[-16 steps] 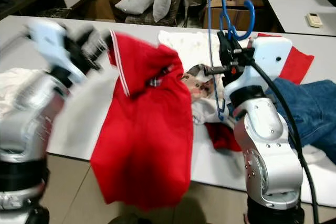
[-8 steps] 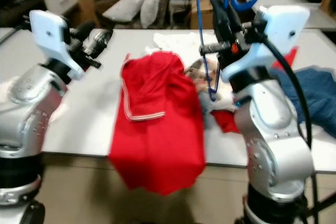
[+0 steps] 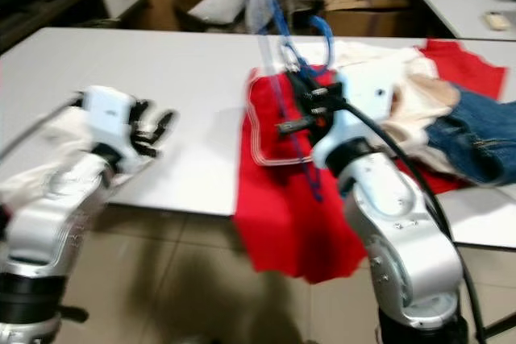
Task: Hang hanger
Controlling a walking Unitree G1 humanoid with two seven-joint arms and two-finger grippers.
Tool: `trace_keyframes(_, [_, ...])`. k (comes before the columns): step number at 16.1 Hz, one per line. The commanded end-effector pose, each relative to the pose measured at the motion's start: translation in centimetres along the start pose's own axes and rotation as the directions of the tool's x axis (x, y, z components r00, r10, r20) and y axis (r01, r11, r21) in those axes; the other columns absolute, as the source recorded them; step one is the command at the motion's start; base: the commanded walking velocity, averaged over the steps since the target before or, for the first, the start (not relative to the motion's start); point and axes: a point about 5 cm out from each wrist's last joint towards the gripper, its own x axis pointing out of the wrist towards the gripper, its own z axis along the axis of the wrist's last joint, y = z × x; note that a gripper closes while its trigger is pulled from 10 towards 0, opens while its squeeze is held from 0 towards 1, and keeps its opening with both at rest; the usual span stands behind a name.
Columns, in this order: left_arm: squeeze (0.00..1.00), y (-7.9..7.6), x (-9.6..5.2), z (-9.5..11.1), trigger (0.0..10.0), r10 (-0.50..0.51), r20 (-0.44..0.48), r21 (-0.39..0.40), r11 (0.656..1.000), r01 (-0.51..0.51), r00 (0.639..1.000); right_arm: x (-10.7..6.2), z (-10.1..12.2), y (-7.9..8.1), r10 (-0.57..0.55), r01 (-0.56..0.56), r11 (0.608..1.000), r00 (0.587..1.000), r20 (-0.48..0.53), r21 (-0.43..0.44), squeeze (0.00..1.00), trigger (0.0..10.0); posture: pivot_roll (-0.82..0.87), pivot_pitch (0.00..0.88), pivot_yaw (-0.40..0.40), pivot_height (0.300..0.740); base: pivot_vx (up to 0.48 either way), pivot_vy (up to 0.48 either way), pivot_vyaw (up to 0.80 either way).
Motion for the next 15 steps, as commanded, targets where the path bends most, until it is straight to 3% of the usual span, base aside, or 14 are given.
trace_keyframes(1, [0.0, 0.5, -0.2, -0.1, 10.0, 0.035, -0.001, 0.02, 0.999, -0.035, 0.999, -0.1, 0.1, 0.4, 0.017, -0.017, 1.0, 1.0, -0.003, 0.002, 0.0, 10.0, 0.01, 0.0, 0.076, 0.74, 0.0, 0.382, 0.0])
trace_keyframes(5, [0.0, -0.8, -0.5, -1.3, 10.0, 0.027, -0.032, 0.028, 0.999, -0.026, 0.999, -1.3, -1.8, -0.4, 0.038, -0.043, 0.999, 0.989, -0.14, -0.03, 0.0, 10.0, 0.02, 0.0, 0.058, 0.74, 0.0, 0.382, 0.0])
trace_keyframes(10, [0.0, -0.9, -0.7, -1.2, 10.0, 0.027, -0.03, 0.036, 0.999, -0.026, 0.999, -1.2, -2.0, -0.3, 0.045, -0.049, 0.998, 0.987, -0.155, -0.025, 0.0, 10.0, 0.03, 0.002, 0.053, 0.74, 0.0, 0.379, 0.0])
trace_keyframes(12, [0.0, 0.1, -0.9, -0.4, 10.0, 0.022, 0.002, -0.027, 0.999, -0.022, 1.0, -1.7, -3.5, -0.3, 0.088, -0.092, 0.996, 0.973, -0.213, -0.008, 0.0, 10.0, 0.02, 0.012, 0.065, 0.74, 0.0, 0.171, 0.0])
trace_keyframes(14, [0.0, 0.4, -0.3, 1.4, 10.0, -0.056, 0.097, -0.09, 0.994, 0.065, 0.994, -2.5, -3.4, -1.5, 0.163, -0.194, 0.975, 0.954, -0.253, -0.104, 0.0, 10.0, 0.0, 0.003, 0.078, 0.74, 0.0, 0.0, 0.0])
trace_keyframes(15, [1.0, 0.6, -0.2, 2.4, 10.0, -0.115, 0.12, -0.088, 0.988, 0.126, 0.986, -2.9, -2.9, -2.2, 0.2, -0.233, 0.967, 0.947, -0.252, -0.108, 0.0, 10.0, 0.0, 0.0, 0.076, 0.74, 0.0, 0.0, 0.0])
